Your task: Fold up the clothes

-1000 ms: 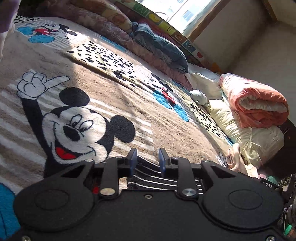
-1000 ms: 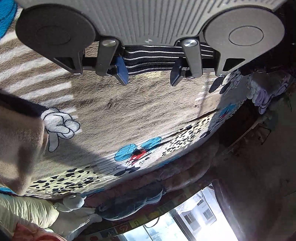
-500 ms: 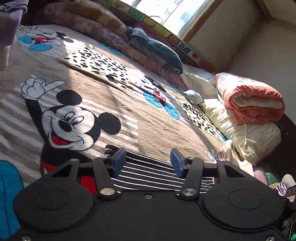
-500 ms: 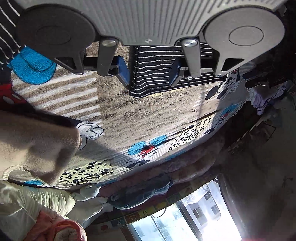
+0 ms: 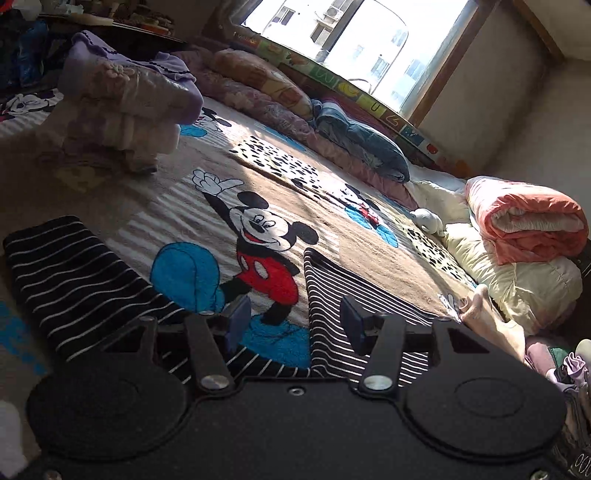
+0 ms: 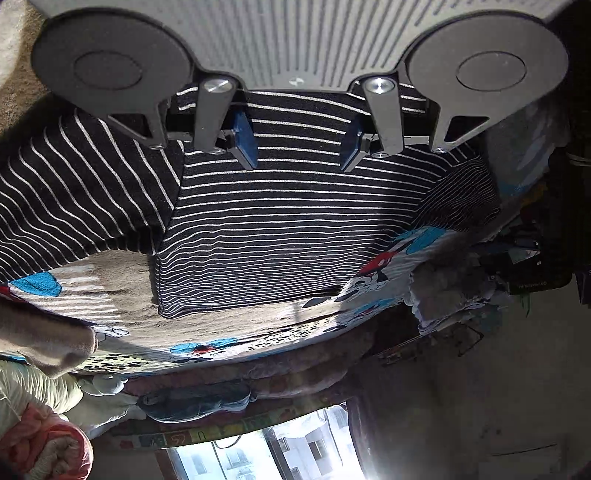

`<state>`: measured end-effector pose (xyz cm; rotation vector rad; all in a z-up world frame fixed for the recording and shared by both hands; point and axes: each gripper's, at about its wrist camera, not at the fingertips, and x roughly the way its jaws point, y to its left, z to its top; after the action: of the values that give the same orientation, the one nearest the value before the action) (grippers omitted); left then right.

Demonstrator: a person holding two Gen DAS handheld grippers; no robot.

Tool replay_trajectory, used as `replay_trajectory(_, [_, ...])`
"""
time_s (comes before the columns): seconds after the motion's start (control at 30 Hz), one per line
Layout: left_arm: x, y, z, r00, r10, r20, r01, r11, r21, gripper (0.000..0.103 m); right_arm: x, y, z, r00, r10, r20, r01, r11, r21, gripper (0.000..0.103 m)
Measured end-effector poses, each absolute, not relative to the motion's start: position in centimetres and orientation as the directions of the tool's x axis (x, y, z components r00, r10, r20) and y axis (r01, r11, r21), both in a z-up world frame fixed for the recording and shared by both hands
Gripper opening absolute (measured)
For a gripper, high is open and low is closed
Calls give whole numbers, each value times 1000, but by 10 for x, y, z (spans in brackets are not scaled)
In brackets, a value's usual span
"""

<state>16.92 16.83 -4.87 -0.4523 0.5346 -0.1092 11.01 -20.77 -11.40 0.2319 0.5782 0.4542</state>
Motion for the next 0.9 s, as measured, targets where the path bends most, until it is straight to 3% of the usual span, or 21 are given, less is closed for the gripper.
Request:
replay_trajectory(0.23, [105,97,-78,825,-229,-516,103,960,-261,49,79,-186,-122,750,453,-482,-414,890,192,50])
replay_trajectory(0.4, [106,48,-123,764,-160,-625,143,987,-77,50,60,-175,-127,760,435,-484,-444,890,103,54])
replay_trajectory(0.47, [98,37,-121,793,-129,-595,153,988,-11,50,52,-171,-129,764,427,-484,-454,888,67,54])
replay_trajectory(0.57, [84,30,-112,827,-144,-543,175,985,5,50,48,-181,-130,765,424,-484,-424,898,116,54])
replay_trajectory(0.77, [64,4,-118,828,-149,-540,227,971,79,50,41,-205,-133,768,419,-485,-343,908,241,54])
replay_trajectory(0.9, [55,-7,-122,823,-134,-552,234,965,115,57,36,-222,-135,769,416,-486,-285,903,322,58])
